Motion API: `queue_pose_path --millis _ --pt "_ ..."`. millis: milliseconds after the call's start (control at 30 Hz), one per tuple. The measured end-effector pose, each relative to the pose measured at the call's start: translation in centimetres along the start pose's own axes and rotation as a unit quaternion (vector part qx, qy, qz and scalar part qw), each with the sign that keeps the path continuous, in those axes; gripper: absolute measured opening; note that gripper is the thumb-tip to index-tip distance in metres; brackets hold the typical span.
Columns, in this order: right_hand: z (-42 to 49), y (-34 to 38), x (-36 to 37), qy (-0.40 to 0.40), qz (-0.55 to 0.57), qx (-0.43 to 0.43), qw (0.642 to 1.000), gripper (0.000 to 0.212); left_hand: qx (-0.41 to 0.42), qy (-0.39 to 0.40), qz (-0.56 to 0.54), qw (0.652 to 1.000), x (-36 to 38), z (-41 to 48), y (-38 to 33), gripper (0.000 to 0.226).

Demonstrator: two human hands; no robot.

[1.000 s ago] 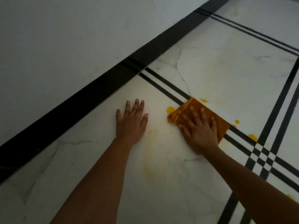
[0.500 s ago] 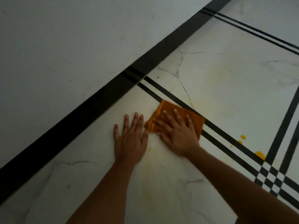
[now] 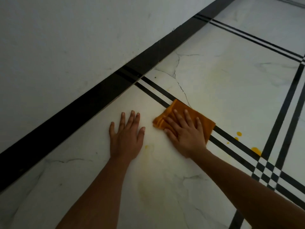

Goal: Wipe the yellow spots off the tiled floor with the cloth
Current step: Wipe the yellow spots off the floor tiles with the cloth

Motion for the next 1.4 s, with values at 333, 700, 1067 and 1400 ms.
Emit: queue_pose_path --millis 333,700,1067,1400 --pt "-5.5 5.6 0.6 0.038 0.006 -0.018 0.999 0.058 -0.019 0.015 0.000 1.000 -1.2 -11.5 2.0 0.070" --pt "-12.3 4.4 2.3 0.017 -0.004 -0.109 0.994 0.059 -0.022 0.003 -0.005 1.000 -0.9 -17.9 -1.4 0.068" --pt "-16.4 -5.6 1.7 0.005 -0.009 -0.111 0.994 0.057 0.072 0.020 0.002 0.997 -0.2 -14.6 -9.5 0.057" --pt "-16.4 -10.1 -1.0 0.110 -0.034 -0.073 0.991 0.062 -0.031 0.066 -0.032 0.997 -1.2 -12.1 -17.1 0.079"
Point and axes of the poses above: each hand's wrist, its own z-axis towards the middle knuckle, its own x-axis out of the palm, y = z × x, the point moved 1 cm from there along z, towards the middle knuckle, and after that the axes turned 11 degrees about x, right-handed, at the moved point
